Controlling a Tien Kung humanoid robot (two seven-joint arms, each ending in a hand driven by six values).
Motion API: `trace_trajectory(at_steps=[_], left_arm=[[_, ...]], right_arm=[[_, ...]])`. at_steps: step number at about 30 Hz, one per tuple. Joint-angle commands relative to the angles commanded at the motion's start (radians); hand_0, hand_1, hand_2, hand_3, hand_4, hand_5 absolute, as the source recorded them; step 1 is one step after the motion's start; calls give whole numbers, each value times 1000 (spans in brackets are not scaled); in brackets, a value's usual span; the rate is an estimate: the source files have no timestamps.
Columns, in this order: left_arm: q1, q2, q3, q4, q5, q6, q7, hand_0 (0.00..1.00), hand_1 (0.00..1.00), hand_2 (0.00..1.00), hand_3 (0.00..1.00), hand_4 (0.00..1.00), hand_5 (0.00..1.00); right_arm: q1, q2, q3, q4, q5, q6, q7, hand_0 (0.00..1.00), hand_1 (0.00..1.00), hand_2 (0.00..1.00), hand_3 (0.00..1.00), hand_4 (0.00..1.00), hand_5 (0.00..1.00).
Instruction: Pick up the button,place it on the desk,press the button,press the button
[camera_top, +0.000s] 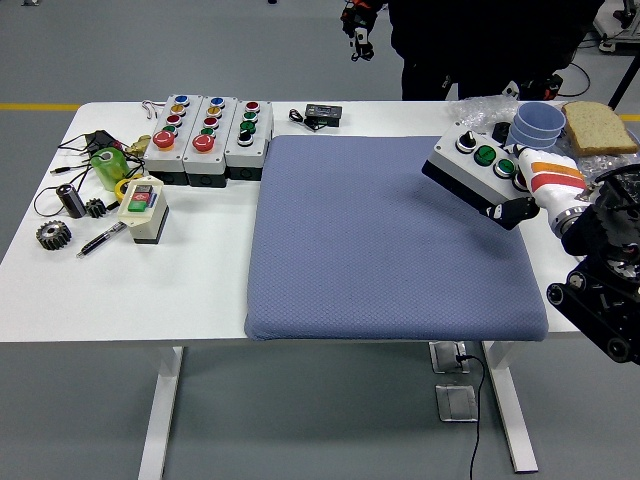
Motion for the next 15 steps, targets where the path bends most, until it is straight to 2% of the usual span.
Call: trace_trajectory(at_steps=[2, 3, 6, 8, 11, 15], left_arm=[[-5, 1, 0, 0, -6, 0, -1, 627, 660, 681, 601, 344, 641], [-7, 2, -1, 0, -7, 0, -2, 627, 660, 681, 601, 344, 641], [-8, 1, -9, 0, 1, -1, 0, 627, 660, 681, 601, 344, 641], [-8, 1, -5, 0, -2, -1, 0, 627, 659, 679, 601, 344, 641], [-9, 1, -4, 0, -7, -1, -1, 627, 659, 679, 601, 344, 641], [-12, 1, -3, 0, -16, 0, -3, 627, 660, 679, 601, 343, 640]], right_arm=[[10, -22, -9, 39, 18, 58, 70, 2, 2, 249, 391, 557, 232], [21, -37, -26, 68, 19, 103, 116, 2, 2, 249, 391, 557, 232], [43, -52, -72, 122, -13, 191, 197, 2, 2, 249, 391, 557, 232], [57, -55, -110, 160, -53, 191, 198, 4, 2, 247, 389, 555, 232], [78, -47, -152, 210, -106, 183, 162, 4, 2, 247, 389, 555, 232], [101, -30, -191, 227, -117, 179, 134, 10, 2, 250, 386, 569, 246]])
